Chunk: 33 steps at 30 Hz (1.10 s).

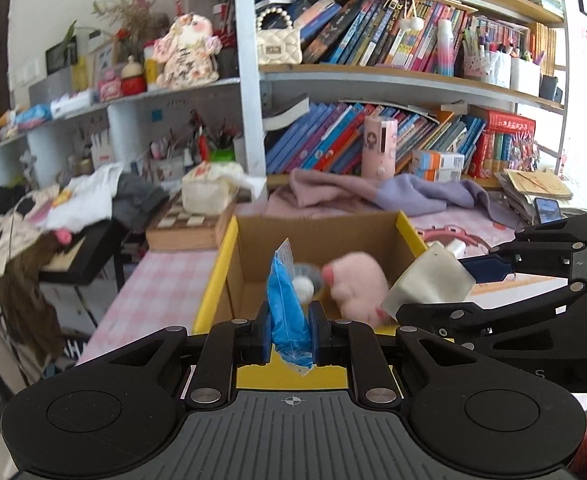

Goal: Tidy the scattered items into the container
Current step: 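Carry the blue bag and white block over the yellow box and lower them inside, then open the left tool releasing the blue bag while the right tool releases the white block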

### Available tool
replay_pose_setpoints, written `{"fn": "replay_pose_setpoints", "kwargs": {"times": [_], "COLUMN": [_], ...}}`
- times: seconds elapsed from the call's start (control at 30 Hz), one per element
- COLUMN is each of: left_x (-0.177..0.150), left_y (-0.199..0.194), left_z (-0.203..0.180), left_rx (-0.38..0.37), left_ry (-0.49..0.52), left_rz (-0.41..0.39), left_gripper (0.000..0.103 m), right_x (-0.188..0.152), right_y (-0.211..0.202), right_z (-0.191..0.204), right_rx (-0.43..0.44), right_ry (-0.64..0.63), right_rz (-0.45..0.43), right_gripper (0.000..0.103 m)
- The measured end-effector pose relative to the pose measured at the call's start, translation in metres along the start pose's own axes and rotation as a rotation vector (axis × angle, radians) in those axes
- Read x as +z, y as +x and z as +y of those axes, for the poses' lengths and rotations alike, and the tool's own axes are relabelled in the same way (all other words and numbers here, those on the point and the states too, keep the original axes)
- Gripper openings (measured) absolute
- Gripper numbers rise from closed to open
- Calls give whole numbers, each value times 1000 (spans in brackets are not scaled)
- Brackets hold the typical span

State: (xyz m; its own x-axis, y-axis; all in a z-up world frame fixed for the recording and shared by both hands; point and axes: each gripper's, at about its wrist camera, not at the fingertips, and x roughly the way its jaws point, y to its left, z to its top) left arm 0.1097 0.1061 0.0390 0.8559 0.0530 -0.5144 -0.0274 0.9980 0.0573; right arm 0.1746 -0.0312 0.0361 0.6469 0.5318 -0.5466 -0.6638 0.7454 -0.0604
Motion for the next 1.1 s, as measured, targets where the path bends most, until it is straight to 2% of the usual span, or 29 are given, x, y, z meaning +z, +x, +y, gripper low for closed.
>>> {"fn": "replay_pose_setpoints", "kwargs": {"times": [0.27, 0.53, 0.83, 0.97, 1.1], "left_x": [26, 32, 19, 12, 4], "left_y": [41, 82, 139, 159, 177], "left_z": [-6, -5, 11, 16, 14], "left_rx": [-3, -8, -33, -88, -127], "left_ry": [47, 70, 70, 56, 86], "left_rz": [20, 88, 262, 339, 424], "left_gripper": [16, 16, 16, 16, 16], "right_x": [22, 27, 17, 17, 18], "right_y": [35, 81, 135, 156, 174], "right_z": [-34, -47, -44, -46, -50], "right_rx": [-20, 24, 104, 135, 191], "right_ry": [-24, -98, -191, -223, -209], "right_rz": [6, 96, 254, 342, 423], "right_gripper": [42, 42, 42, 42, 43]}}
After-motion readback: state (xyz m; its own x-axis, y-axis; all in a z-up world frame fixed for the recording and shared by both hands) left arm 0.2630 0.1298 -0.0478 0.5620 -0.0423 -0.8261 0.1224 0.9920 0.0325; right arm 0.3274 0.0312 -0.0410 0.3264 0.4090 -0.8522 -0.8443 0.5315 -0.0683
